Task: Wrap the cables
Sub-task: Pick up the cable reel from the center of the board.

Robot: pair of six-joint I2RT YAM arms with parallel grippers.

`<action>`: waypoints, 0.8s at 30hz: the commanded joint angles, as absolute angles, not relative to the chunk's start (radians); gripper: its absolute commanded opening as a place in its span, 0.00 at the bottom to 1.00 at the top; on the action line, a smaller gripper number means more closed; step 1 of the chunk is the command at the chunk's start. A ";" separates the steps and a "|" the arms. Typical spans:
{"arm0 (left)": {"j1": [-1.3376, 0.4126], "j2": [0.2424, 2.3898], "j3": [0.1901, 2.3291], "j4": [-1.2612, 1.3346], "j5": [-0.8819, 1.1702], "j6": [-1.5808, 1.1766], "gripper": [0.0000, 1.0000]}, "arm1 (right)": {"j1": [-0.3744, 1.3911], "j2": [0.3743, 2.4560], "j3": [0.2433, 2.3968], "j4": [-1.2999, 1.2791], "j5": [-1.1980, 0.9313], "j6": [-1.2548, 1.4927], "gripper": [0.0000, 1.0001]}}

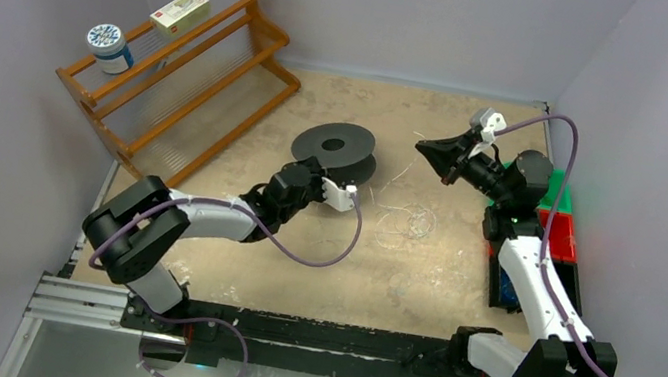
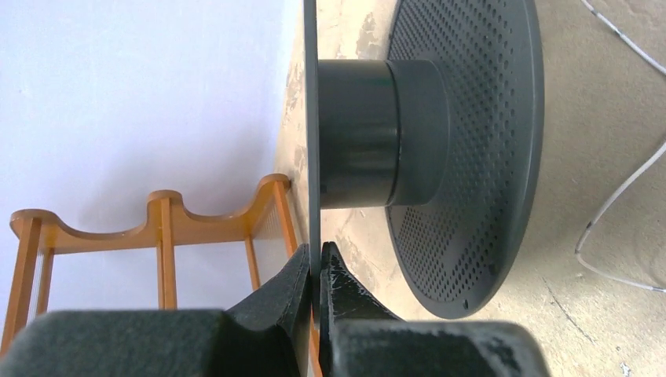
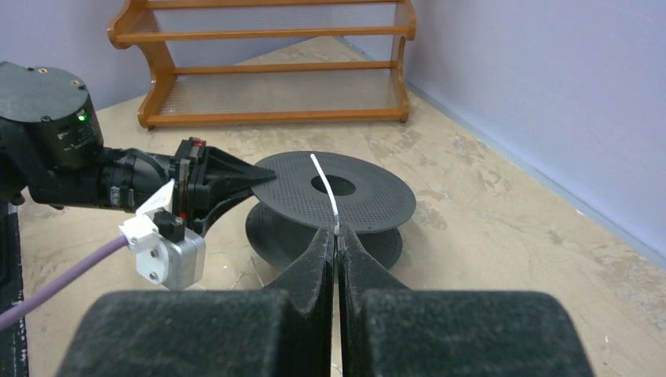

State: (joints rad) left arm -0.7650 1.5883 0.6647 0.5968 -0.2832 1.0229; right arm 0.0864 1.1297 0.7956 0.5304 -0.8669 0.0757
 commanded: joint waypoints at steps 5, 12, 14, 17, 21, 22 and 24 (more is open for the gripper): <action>-0.767 1.446 0.746 0.447 -0.327 0.946 0.00 | 0.078 1.106 0.792 0.570 -0.890 0.081 0.00; -0.767 1.262 0.848 0.141 -0.288 0.874 0.00 | 0.077 1.069 0.990 0.299 -0.727 -0.065 0.00; -0.767 1.232 0.867 0.096 -0.313 0.864 0.00 | 0.077 1.047 1.071 0.222 -0.588 -0.121 0.00; -0.764 1.199 0.883 0.085 -0.379 0.866 0.00 | 0.077 1.026 1.249 0.099 -0.355 -0.239 0.00; -0.755 1.204 0.931 0.132 -0.485 0.867 0.00 | 0.077 1.069 1.572 0.005 -0.071 -0.322 0.00; -0.753 1.209 0.948 0.138 -0.501 0.867 0.00 | 0.077 1.080 1.647 0.003 -0.021 -0.331 0.00; -0.752 1.218 0.987 0.132 -0.521 0.867 0.00 | 0.077 1.087 1.744 0.003 0.049 -0.336 0.00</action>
State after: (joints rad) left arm -0.7609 1.2263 0.8722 0.0559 -0.4118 0.8810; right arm 0.0826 1.0950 1.5532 0.0444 -0.2390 -0.2516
